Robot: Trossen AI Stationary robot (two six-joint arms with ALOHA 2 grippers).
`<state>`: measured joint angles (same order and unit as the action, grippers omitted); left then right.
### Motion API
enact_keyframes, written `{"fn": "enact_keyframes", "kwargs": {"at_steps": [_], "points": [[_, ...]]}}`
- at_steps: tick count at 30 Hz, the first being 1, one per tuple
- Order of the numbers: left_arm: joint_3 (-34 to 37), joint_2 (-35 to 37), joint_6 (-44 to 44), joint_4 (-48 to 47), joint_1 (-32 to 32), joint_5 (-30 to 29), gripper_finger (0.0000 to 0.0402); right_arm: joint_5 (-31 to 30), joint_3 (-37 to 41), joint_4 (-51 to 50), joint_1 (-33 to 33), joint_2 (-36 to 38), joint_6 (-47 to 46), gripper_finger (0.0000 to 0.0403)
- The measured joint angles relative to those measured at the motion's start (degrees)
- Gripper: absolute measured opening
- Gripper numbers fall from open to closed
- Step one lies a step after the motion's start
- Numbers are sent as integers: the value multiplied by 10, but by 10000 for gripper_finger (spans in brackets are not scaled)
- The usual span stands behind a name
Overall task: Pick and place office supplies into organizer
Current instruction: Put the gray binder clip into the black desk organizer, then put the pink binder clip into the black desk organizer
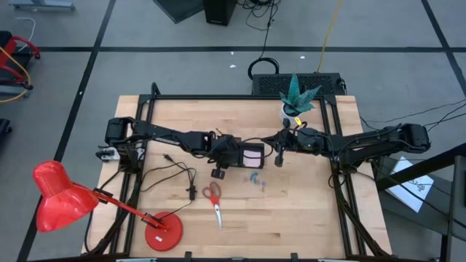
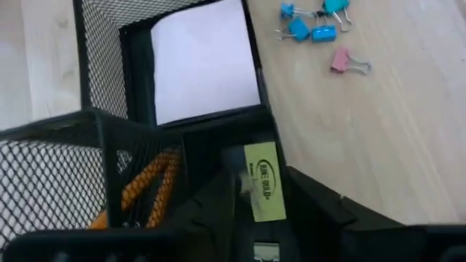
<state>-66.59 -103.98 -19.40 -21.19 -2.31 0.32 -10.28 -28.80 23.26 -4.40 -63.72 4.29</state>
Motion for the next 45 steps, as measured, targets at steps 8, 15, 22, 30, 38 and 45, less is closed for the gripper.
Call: {"fn": "enact_keyframes", "kwargs": {"at_steps": [8,15,22,30,38,45], "points": [[0,4,-9,0,14,-4,178,0,0,1,0,0,0,0],[0,4,11,18,38,-4,163,0,0,0,0,0,0,0],[0,4,19,12,71,-20,129,0,0,0,0,0,0,0],[0,16,30,-34,91,-164,65,0,0,0,0,0,-1,0],[0,14,73,55,101,-60,5,0,0,0,0,0,0,0],[-1,4,136,153,118,-66,62,0,-1,1,0,0,-2,0]]}}
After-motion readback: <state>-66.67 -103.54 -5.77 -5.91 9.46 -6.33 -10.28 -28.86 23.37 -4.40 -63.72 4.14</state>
